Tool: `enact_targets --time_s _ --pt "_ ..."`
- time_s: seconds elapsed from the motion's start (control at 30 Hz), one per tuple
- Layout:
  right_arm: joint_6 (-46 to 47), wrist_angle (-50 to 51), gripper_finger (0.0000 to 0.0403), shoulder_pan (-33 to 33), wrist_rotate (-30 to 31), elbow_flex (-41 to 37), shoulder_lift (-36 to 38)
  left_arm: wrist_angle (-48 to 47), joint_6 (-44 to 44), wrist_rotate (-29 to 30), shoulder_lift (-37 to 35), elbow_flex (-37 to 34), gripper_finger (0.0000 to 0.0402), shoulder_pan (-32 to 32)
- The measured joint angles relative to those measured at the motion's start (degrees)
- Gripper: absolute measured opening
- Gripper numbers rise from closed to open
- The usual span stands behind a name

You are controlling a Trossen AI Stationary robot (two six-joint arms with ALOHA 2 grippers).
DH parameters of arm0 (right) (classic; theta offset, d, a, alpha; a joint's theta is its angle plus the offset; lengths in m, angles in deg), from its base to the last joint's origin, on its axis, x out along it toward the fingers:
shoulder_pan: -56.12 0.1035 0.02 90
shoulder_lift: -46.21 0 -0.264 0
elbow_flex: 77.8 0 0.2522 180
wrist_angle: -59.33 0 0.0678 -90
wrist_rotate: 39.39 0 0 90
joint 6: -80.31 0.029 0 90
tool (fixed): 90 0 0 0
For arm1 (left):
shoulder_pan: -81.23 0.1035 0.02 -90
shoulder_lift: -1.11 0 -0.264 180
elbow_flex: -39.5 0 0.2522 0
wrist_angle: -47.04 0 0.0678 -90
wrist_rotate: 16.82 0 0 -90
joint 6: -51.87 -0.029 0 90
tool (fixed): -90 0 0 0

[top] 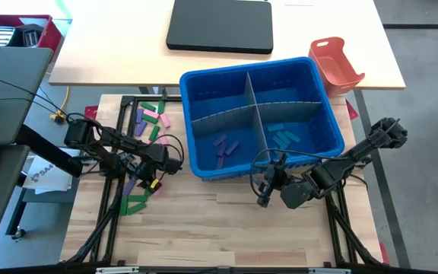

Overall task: Sort blocks
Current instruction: Put the purple block into the blue bin with the other purple block

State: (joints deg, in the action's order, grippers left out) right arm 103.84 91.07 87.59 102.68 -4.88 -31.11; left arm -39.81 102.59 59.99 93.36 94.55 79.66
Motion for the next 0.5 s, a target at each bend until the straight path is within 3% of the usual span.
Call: enact_targets --time_s 0.3,0.5 --pt "0.0 0.0 0.0169 0.0 0.0 0.0 0.0 1.6 5.8 2.7 0.0 -0.1 0.0165 -2.8" --pt "-0.3 0.0 0.0169 0.0 0.0 0.0 0.0 1.3 10.2 5.0 0.0 -0.1 0.0073 -6.9"
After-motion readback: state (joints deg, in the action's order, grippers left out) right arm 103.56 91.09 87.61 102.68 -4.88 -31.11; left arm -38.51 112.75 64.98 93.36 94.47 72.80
